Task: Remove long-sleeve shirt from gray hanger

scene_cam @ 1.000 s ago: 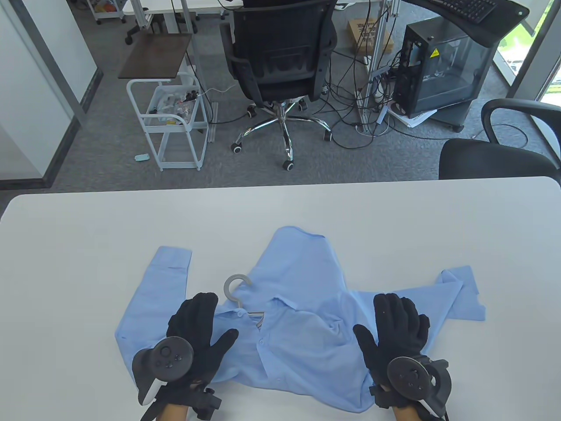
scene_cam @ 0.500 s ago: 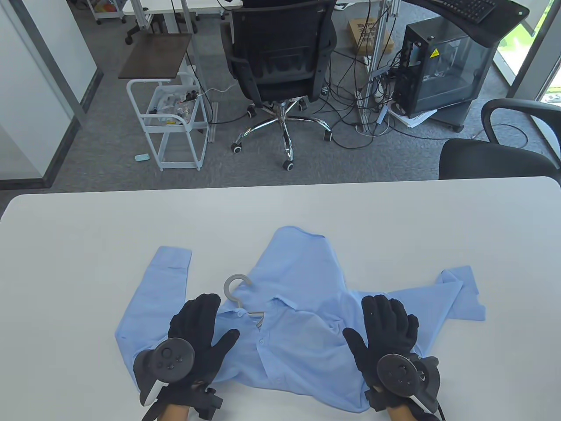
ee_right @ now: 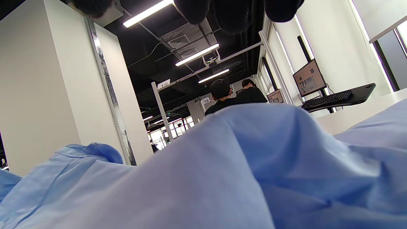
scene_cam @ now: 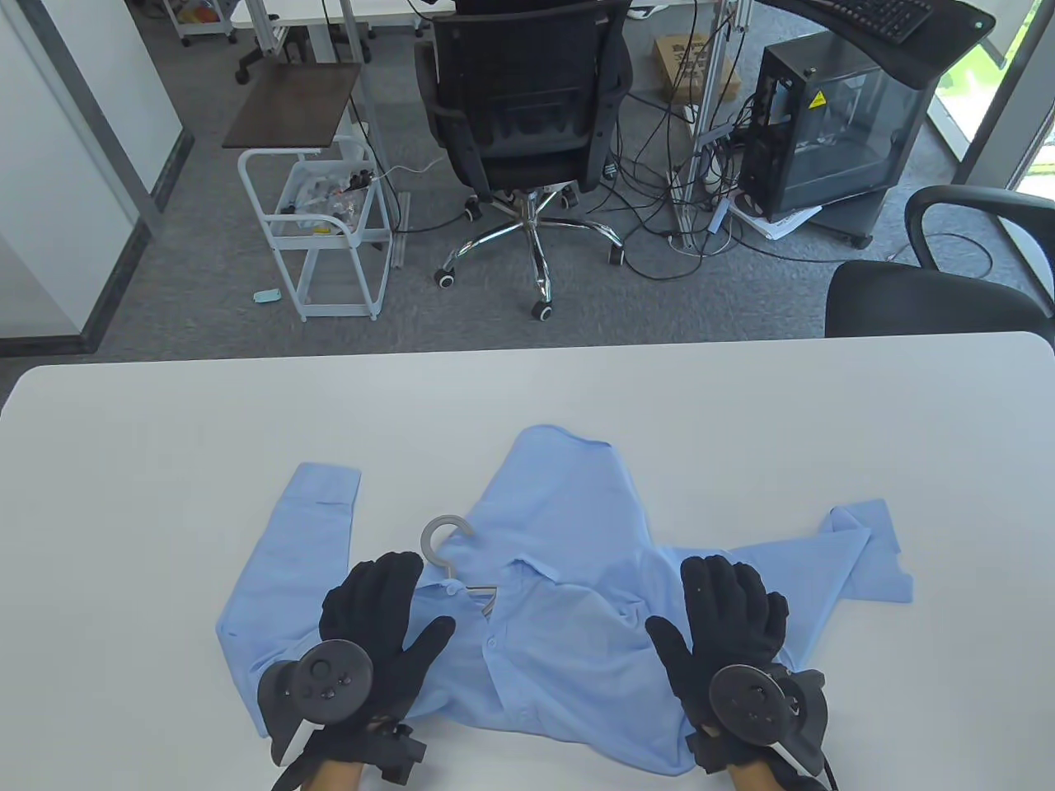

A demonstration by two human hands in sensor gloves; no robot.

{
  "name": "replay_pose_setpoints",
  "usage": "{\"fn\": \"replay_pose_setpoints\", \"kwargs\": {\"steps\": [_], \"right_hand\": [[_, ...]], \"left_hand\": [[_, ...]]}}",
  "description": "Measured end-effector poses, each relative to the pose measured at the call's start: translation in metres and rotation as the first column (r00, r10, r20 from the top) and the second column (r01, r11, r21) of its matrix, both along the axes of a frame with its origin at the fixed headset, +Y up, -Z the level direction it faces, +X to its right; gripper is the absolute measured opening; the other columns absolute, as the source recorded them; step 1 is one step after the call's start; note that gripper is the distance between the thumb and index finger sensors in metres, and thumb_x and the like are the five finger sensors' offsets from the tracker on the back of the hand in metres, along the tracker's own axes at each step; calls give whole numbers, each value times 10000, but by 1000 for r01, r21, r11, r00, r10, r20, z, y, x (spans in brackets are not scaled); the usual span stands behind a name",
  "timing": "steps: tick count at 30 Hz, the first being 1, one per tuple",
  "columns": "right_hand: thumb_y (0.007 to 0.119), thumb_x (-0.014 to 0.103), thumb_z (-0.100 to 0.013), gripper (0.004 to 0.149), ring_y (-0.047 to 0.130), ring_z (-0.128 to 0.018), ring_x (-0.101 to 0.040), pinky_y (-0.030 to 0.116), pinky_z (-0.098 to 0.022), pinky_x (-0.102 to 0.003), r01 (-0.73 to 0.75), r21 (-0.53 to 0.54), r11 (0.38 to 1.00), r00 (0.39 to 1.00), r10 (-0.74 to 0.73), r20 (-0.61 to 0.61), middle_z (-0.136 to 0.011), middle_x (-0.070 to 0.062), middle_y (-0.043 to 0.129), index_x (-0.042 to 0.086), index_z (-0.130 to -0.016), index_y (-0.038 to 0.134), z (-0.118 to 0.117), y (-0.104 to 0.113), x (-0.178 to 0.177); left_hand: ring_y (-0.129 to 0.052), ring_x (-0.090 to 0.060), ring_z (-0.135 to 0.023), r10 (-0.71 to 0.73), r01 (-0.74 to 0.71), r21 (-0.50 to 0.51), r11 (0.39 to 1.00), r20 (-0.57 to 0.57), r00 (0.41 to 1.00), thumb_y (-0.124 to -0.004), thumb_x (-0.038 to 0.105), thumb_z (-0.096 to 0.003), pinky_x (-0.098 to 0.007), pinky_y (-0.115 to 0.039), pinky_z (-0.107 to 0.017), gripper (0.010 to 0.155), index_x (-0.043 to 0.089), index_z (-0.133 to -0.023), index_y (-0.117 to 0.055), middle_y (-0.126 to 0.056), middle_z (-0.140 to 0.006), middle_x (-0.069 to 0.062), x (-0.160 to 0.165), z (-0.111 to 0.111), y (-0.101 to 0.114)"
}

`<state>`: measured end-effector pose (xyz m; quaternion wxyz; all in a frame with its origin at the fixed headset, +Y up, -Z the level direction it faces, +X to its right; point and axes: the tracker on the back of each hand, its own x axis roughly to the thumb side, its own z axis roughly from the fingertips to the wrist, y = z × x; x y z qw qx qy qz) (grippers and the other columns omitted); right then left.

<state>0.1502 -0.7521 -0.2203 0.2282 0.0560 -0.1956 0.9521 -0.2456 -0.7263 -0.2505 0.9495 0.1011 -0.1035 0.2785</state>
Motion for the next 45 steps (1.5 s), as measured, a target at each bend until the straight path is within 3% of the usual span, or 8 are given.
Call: {"fn": "replay_pose_setpoints", "kwargs": {"steps": [3,8,16,22,26,34,39,45], "right_hand": [[629,596,-599,767,412,-1046,-638,269,-648,-810,-12,-10,1000,1000,12,-3,-1175,-275,460,134,-1180,436,-1,0,-1],[629,597,-600,767,409,-1051,-634,260,-653,-810,-17,-23,1000,1000,17,-8,-1180,-266,458,141,-1183,429,-2,-1,-3],[640,583,-597,760,417,-1040,-642,266,-639,-816,-4,-25,1000,1000,4,-15,-1166,-274,483,127,-1175,450,-1,0,-3],[641,575,-599,755,418,-1040,-644,262,-641,-816,10,-30,1000,1000,-10,-16,-1164,-271,490,126,-1175,451,-1,0,-2],[643,568,-600,749,415,-1039,-645,258,-640,-817,17,-52,999,999,-19,-30,-1163,-273,491,124,-1173,455,-2,-2,-4],[645,563,-599,744,416,-1041,-643,258,-641,-816,9,-55,998,1000,-10,-14,-1163,-271,492,128,-1172,455,-2,-1,-1],[647,559,-597,740,422,-1042,-640,255,-640,-818,-60,-76,995,997,62,34,-1162,-264,502,132,-1171,459,-7,-5,9],[653,548,-595,732,426,-1040,-638,255,-638,-819,-55,-112,992,997,60,45,-1158,-262,508,128,-1164,468,-8,-10,13]], "left_hand": [[-407,-503,-1147,16,-15,14,1000,-37,999,-662,711,-493,-705,-264,-785,813,344,-1171,-403,-458,-1232,-68,-2,0,5],[-351,-530,-1156,-13,16,-65,998,47,999,-650,717,-503,-723,-221,-777,800,342,-1177,-438,-449,-1246,-87,4,-3,27],[-349,-532,-1162,-149,150,-174,973,20,989,-655,772,-480,-735,-250,-782,894,329,-1195,-353,-410,-1258,-104,18,-35,51],[-343,-533,-1161,-134,124,-261,957,-20,991,-655,769,-483,-730,-252,-784,939,314,-1195,-245,-362,-1261,-126,25,-70,33],[-283,-559,-1153,-197,179,-449,876,7,980,-642,768,-494,-735,-226,-774,973,261,-1190,-190,-274,-1269,-138,37,-97,16],[-280,-554,-1157,-249,210,-467,859,-23,968,-651,753,-491,-741,-178,-760,955,278,-1188,-204,-272,-1266,-148,44,-124,3],[-177,-560,-1150,-380,314,-525,791,-19,925,-659,749,-483,-738,-96,-737,953,290,-1186,-208,-233,-1266,-134,42,-143,-7],[-155,-572,-1133,-341,258,-625,737,-14,940,-681,746,-471,-735,-95,-741,976,270,-1184,-214,-330,-1225,-161,33,-162,-20]]}}
